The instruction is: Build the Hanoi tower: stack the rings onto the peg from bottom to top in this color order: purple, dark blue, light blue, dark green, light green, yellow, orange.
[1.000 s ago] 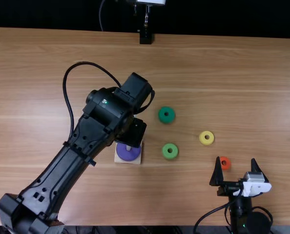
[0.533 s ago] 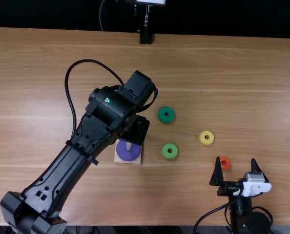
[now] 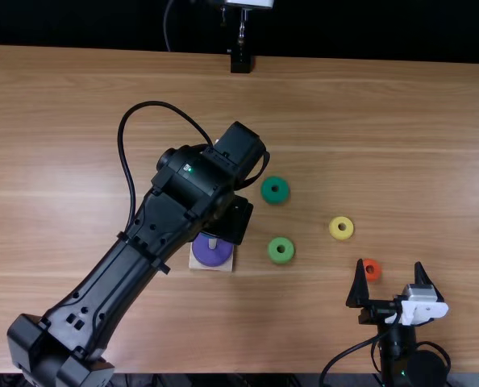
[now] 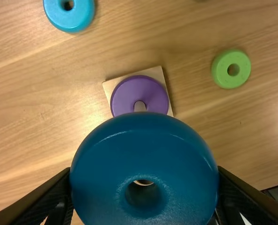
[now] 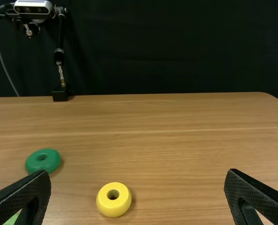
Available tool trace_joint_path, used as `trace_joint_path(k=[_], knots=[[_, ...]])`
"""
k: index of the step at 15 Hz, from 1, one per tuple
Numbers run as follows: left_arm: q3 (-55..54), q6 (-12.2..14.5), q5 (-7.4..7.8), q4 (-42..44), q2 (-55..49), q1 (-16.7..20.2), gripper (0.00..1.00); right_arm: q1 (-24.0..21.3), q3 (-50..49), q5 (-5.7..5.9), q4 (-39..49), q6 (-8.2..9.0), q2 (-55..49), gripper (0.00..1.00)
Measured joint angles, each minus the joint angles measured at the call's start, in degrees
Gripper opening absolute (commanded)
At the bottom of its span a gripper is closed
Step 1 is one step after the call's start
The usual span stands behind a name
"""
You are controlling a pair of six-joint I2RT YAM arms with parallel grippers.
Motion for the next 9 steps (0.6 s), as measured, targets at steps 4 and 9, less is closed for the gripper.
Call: trace_joint_path(k=[4,9], knots=[[0.0,-0.39,0.0,0.0,0.0,0.0,0.0,0.0,0.0,-0.02,0.0,0.0,0.02,1.0],[0.0,-0.57,0.02,-0.02,0.0,-0.52,0.0,0.0,0.0,0.0,-0.02,0.04,0.0,1.0]])
